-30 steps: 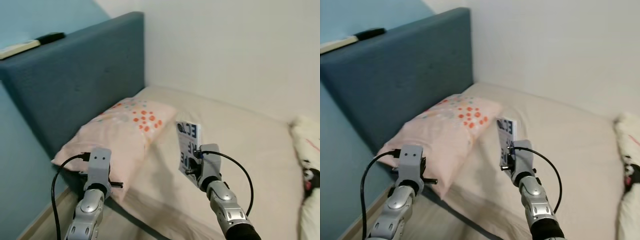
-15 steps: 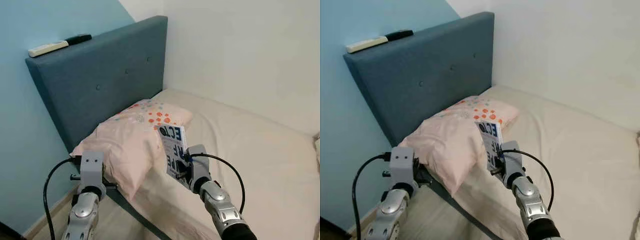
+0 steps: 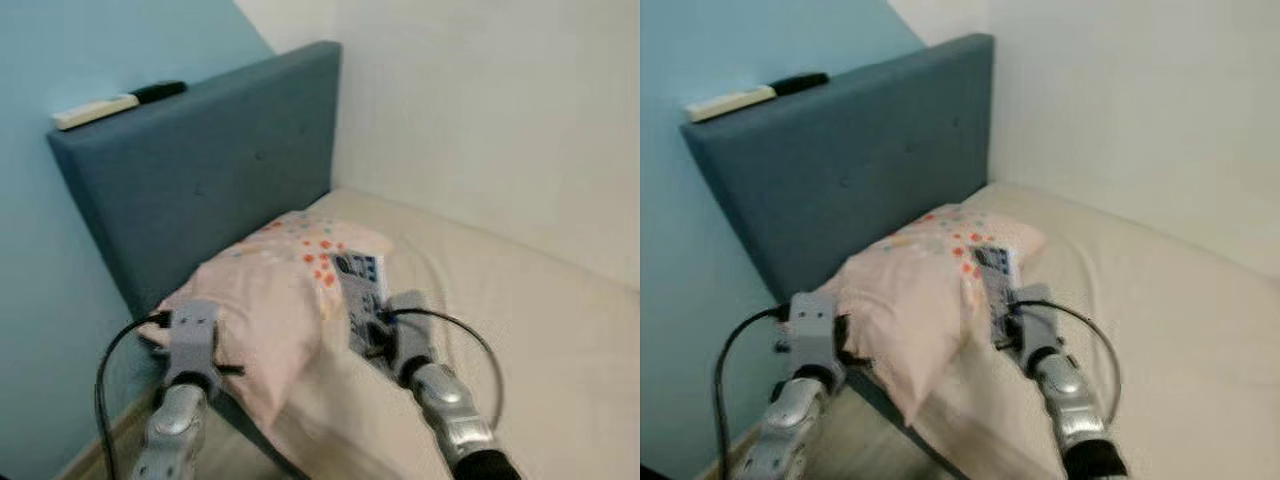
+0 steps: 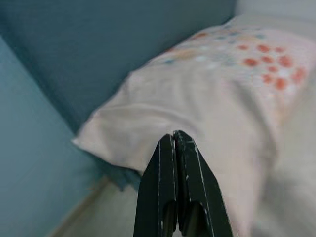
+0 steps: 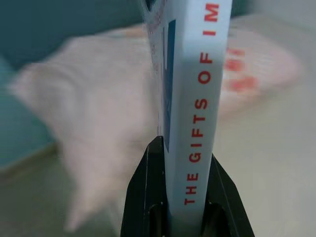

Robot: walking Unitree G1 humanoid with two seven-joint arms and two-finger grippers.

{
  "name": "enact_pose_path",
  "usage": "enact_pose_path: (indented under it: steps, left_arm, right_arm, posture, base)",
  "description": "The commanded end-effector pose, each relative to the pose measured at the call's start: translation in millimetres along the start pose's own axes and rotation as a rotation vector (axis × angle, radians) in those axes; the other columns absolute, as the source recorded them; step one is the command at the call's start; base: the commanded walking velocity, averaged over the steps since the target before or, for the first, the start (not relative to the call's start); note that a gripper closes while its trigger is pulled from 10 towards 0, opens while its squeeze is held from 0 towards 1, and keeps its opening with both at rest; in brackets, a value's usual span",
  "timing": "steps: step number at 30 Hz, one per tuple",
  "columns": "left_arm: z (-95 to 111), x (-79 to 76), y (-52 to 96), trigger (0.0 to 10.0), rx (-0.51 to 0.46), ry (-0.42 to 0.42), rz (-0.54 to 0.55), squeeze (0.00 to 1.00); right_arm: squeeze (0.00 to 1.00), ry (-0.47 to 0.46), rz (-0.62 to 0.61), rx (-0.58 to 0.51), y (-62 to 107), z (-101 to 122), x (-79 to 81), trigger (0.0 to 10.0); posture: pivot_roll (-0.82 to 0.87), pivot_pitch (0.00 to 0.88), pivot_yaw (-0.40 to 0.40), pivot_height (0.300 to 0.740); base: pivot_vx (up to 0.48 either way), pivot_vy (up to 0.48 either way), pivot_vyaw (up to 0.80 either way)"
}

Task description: Clean up the room

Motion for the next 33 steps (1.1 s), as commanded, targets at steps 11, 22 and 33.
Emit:
enact_pose_path:
  steps: [11,22,33]
  left_arm:
    - [-1.8,-6.6,1.2,10.0,0.001,-0.015,-0.028,0.00]
    - [-3.1,-8.5,-2.0,10.0,0.017,-0.043,-0.048,0.00]
    - [-6.4,-12.6,-1.3,10.0,0.039,-0.035,-0.078,0.00]
  right_arm:
    - [0.00,0.002,-0.035,0.001,2.9,0.4,-11.1,10.0]
    - [0.00,-0.012,-0.034,0.001,1.9,-0.1,-7.8,10.0]
    - [0.00,-0.035,-0.053,0.008,4.0,-3.0,-9.3,10.0]
  posture:
    - [-0.01,0.077,-0.037,0.740]
    - [0.00,0.068,-0.030,0.740]
    - [-0.01,0.060,-0.023,0.740]
  base:
    - [0.000,0.000,0.00]
    - [0.000,0.000,0.00]
    - [0.000,0.000,0.00]
Point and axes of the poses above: a point about 5 cm out from each wrist's last joint towards the gripper, its own y axis pointing back from the gripper into the wrist, its own z axis along the axis of the wrist's last joint, x = y × z, the point moved 2 cm from there along -y, pointing out of the wrist towards the gripper, and after that the axes turned 2 degrees about y, right-handed, at the moved point
